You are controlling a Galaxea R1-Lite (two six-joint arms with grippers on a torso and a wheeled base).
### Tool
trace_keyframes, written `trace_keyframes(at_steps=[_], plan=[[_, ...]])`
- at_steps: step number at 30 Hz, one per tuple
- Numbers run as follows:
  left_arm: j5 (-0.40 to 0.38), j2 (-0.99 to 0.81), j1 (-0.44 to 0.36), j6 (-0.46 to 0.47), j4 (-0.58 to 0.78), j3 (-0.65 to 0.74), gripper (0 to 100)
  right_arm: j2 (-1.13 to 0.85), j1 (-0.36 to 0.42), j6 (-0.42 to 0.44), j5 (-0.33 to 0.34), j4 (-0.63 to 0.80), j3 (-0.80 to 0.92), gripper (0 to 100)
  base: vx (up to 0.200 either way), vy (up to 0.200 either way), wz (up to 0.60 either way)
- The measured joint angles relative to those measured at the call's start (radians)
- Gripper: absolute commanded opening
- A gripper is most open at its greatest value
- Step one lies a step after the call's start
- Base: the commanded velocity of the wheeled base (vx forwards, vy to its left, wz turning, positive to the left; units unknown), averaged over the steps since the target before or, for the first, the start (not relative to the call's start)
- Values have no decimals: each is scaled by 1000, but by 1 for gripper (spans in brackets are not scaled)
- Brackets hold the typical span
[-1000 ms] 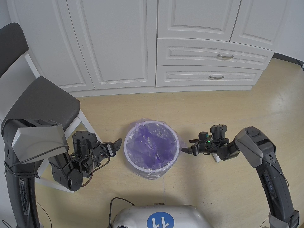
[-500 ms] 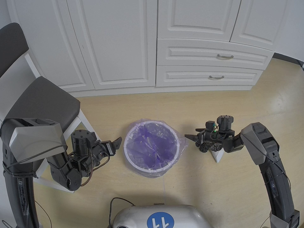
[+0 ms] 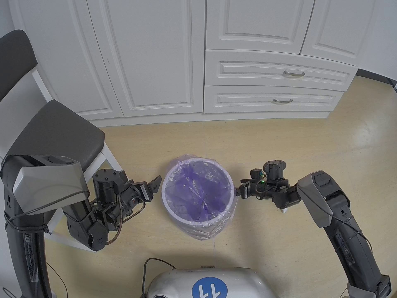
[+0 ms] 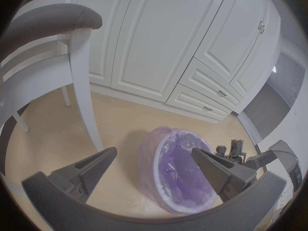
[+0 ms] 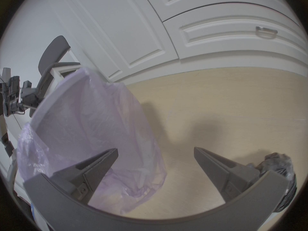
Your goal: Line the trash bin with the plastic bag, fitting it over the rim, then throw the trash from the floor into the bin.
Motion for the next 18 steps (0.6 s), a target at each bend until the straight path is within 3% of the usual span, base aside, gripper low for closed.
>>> trace_keyframes(at_steps=[4,13,18], plan=[[-1,2,-1,0,-10,9,100,5,7,-4,-6,2,0,100,0,0,0],[1,1,-16,1,-10,18,100,-26,-53,1,-13,-9,6,100,0,0,0],[2,-1,-27,3,-10,25,100,-69,-119,3,-19,105,11,100,0,0,0]])
